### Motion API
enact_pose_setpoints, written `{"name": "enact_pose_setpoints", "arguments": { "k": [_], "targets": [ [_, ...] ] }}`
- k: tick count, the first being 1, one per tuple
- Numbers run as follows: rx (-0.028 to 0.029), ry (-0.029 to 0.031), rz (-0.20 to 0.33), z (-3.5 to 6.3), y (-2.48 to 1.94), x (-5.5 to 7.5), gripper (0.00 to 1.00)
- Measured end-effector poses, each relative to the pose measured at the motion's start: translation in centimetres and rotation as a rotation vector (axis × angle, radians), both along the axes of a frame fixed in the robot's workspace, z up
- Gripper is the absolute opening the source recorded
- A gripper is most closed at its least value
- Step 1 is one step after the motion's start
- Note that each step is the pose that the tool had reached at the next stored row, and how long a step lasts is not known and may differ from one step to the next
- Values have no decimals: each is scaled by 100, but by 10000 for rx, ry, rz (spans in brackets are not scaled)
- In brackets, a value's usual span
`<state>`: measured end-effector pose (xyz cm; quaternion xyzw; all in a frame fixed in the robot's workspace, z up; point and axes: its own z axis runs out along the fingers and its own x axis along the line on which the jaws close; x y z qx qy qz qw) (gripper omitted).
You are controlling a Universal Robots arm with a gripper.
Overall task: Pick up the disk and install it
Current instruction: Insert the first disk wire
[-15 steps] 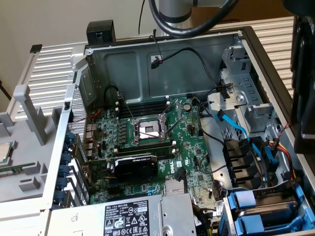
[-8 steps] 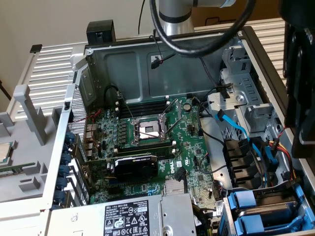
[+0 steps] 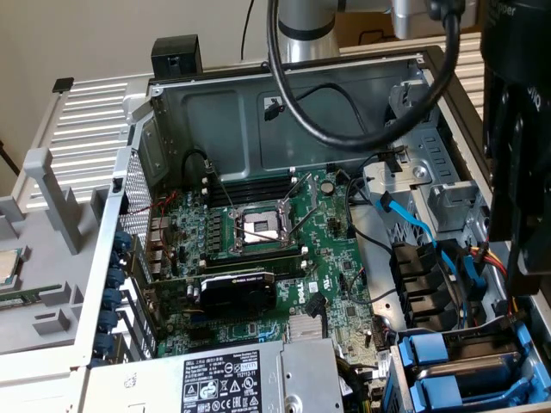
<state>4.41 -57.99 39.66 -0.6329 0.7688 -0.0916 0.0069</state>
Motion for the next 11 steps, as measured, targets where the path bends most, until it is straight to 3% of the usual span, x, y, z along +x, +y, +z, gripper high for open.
{"name": "enact_pose_setpoints", "arguments": {
  "k": [11],
  "targets": [
    [-2, 36, 564, -57, -116, 0, 49]
  ]
}}
